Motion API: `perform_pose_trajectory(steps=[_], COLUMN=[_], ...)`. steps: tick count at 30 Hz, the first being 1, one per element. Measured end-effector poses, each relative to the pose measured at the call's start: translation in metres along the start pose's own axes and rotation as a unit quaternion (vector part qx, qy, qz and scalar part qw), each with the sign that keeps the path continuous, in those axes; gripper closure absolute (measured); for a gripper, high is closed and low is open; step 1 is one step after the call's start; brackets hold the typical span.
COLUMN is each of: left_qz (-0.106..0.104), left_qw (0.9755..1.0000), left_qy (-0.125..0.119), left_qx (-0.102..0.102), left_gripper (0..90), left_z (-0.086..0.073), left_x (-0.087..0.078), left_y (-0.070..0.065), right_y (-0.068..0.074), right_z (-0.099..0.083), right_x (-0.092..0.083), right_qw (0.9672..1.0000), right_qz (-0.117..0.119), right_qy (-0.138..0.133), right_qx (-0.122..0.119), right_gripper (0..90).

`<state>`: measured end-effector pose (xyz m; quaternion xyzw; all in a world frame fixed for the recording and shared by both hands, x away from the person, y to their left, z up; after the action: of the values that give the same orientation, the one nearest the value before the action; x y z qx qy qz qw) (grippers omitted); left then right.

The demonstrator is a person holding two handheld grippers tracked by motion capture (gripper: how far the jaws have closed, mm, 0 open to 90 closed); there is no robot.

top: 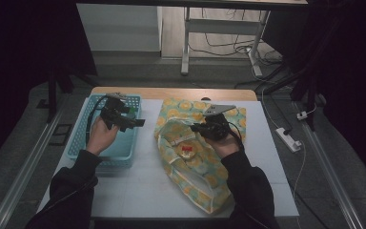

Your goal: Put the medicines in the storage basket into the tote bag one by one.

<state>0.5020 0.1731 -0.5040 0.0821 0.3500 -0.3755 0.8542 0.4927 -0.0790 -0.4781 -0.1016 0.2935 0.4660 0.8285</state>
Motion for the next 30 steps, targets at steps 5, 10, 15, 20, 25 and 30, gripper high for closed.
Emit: perform_pose_trajectory(steps=[5,10,15,20,25,30], left_qz=[0.011,0.035,0.053,0.059,0.063,0.078], left_qw=[0.9997,0.999,0.9981,0.9971,0.9958,0.9924], left_qy=[-0.005,0.006,0.02,0.038,0.058,0.087], left_qx=[-0.023,-0.027,-0.022,-0.029,-0.034,-0.039], left_gripper=[0.1,0.0,0.0,0.0,0.0,0.0], left_z=[-0.003,-0.006,-0.011,-0.015,-0.017,-0.02], left_x=[-0.005,-0.004,0.002,0.013,0.024,0.033], left_y=[0.02,0.039,0.055,0.068,0.075,0.083], right_y=[0.0,0.0,-0.001,-0.001,-0.001,-0.001], right_z=[0.0,0.0,0.0,0.0,0.001,0.001], right_x=[0.0,0.0,0.0,-0.001,-0.001,-0.002], right_qw=[1.0,1.0,1.0,1.0,1.0,1.0], right_qz=[0.0,0.0,0.001,0.0,0.001,0.001], right_qy=[0.0,0.0,-0.001,-0.002,-0.003,-0.004], right_qx=[0.0,0.001,0.001,0.002,0.002,0.001], right_gripper=[90.0,90.0,90.0,90.0,90.0,90.0])
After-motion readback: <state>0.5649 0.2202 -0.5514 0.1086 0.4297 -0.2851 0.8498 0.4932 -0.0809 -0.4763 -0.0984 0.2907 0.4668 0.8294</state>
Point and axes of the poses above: each handheld gripper's, and its own axes: x roughly forward along the jaws, z roughly out of its top, y roughly to its left, the point moved 9 cm from there along x, roughly forward along the jaws, and after that the axes turned 7 degrees about x, right-handed, at the moved point
